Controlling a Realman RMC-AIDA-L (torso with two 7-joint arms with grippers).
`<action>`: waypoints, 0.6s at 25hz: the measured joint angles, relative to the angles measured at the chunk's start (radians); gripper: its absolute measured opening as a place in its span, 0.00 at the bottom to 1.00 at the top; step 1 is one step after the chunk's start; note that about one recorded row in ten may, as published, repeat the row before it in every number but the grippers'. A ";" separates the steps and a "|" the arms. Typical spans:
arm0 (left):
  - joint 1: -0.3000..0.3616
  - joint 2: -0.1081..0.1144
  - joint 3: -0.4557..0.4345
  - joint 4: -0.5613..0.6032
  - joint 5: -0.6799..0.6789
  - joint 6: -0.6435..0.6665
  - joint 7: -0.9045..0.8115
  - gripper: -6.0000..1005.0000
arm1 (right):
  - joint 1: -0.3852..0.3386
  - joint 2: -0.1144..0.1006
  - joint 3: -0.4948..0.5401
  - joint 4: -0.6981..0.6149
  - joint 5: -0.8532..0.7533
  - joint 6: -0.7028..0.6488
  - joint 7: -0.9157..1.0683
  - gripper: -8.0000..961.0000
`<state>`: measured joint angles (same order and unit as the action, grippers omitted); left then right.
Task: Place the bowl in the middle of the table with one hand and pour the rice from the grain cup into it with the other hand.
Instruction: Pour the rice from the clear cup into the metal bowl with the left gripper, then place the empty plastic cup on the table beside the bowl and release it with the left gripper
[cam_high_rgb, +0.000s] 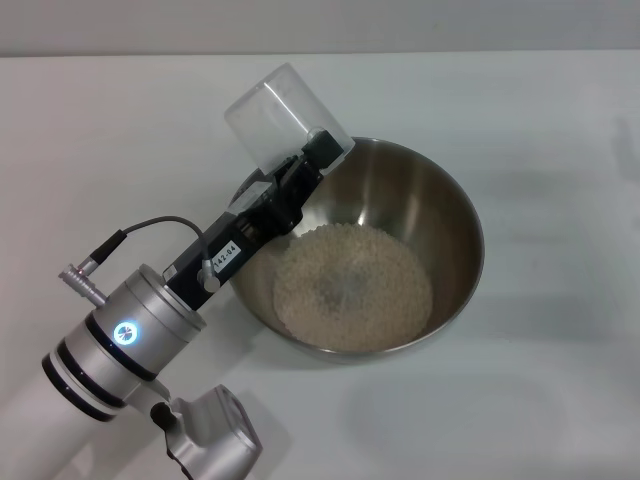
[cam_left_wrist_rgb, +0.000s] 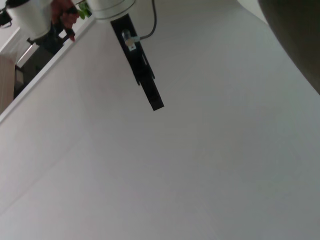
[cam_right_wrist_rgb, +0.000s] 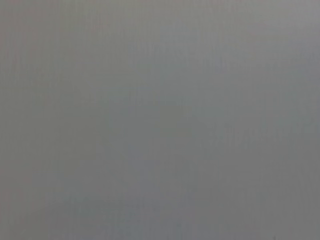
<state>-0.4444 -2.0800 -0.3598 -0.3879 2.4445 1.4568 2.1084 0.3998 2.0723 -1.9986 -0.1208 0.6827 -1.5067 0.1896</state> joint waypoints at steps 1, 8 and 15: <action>-0.001 0.000 0.001 0.001 0.000 0.000 0.009 0.05 | 0.001 0.000 0.000 -0.001 0.000 0.000 -0.001 0.63; -0.004 0.000 -0.005 0.004 0.036 0.000 0.040 0.05 | 0.006 0.000 0.001 -0.002 0.000 0.000 -0.001 0.63; -0.002 0.000 -0.022 0.005 0.030 -0.033 -0.009 0.05 | 0.009 0.000 0.002 -0.002 0.000 0.000 -0.001 0.63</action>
<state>-0.4462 -2.0801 -0.3822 -0.3830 2.4741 1.4234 2.0998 0.4088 2.0723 -1.9962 -0.1227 0.6826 -1.5062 0.1884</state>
